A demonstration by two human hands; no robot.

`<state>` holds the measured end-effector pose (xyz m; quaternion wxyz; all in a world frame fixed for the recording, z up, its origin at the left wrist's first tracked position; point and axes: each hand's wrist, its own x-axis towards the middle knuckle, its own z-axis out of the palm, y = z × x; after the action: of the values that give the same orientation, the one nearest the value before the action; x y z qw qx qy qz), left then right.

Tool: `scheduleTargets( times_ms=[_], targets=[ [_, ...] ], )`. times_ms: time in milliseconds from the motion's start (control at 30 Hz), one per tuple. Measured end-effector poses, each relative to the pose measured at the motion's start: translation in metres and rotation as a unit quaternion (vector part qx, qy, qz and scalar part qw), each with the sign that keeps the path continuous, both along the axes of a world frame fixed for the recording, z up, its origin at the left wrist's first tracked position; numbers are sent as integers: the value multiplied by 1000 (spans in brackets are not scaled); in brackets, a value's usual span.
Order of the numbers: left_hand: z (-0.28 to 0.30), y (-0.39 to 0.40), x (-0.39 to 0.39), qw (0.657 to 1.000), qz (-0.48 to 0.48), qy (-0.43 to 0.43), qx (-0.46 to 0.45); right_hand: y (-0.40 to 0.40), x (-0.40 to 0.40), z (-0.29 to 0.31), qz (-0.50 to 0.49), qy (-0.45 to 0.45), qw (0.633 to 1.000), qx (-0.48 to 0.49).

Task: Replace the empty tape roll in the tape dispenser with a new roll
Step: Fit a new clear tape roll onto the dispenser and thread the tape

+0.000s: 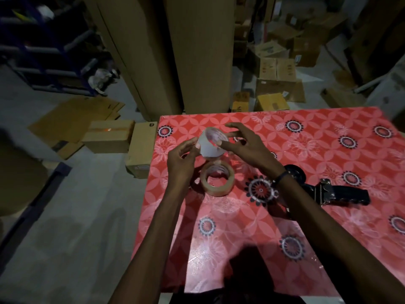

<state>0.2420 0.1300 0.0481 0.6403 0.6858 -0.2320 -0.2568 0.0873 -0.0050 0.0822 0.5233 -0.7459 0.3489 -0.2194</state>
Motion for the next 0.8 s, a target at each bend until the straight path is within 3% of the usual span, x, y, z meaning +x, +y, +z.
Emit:
scheduleTargets(
  times_ms=[233,400,567,800],
  targets=[
    [-28,-19,33,991,37,-103,76,-21,47,-25,25,40,996,-78],
    [-42,-24,41,981,5,-137,135,-25,62,-54,35,63,995,-74],
    [-59,-24,41,970,-49,-151,186,-25,67,-77,40,76,994,-66],
    [-72,-15,35,971,-85,-124,185,-23,60,-96,47,75,995,-44]
  ],
)
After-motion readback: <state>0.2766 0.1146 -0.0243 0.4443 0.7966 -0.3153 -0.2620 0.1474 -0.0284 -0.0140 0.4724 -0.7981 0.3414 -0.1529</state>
